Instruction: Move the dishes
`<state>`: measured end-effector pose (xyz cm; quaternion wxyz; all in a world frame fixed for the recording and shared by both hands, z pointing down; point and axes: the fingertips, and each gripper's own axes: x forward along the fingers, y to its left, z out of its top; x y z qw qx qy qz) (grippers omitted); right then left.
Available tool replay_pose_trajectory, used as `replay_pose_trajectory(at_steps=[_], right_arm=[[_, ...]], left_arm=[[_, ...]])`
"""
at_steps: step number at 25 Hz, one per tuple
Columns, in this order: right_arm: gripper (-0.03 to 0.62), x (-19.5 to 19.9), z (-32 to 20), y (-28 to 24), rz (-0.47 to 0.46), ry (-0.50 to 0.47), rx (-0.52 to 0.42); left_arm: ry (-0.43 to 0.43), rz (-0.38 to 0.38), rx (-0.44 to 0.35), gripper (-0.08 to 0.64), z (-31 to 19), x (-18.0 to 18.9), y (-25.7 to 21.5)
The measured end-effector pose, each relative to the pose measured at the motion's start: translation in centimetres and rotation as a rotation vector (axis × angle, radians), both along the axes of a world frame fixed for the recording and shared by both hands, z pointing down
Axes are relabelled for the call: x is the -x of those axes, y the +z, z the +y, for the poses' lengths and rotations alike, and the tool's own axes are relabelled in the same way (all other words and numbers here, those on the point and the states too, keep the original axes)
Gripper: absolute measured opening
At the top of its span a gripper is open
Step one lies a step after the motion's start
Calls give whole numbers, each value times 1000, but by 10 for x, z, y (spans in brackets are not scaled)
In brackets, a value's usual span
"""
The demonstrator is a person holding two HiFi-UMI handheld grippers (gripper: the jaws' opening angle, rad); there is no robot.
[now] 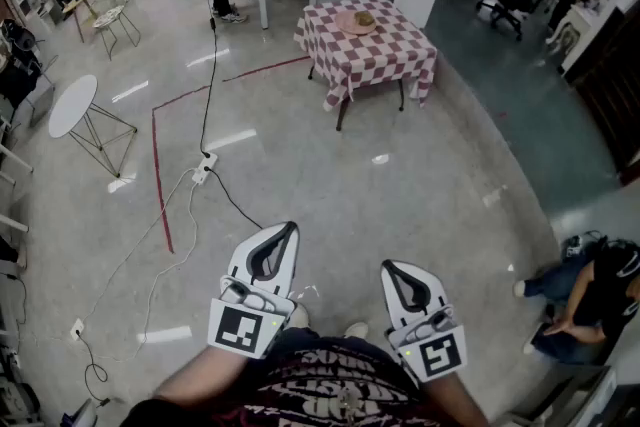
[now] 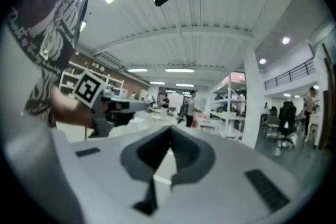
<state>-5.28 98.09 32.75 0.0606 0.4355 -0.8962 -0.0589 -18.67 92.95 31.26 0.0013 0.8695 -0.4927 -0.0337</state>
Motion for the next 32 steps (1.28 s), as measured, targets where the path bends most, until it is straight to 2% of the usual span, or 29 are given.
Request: replay_pose_trajectory(at_steps=[7, 14, 18, 26, 32], right_arm=[[34, 47, -9, -3, -48, 37, 24], [35, 49, -22, -9, -54, 88, 30], [35, 57, -24, 0, -51, 71, 57], [35, 47, -45, 33, -79, 48, 155], [35, 19, -89, 44, -108, 90, 167]], left_arm=[[1, 45, -2, 31, -20, 49, 2], [-9, 84, 3, 31, -24, 69, 8], [-19, 84, 29, 31, -22, 75, 16], [-27, 55, 99, 31, -40, 66, 38], [1, 19, 134, 31, -77, 38, 48]])
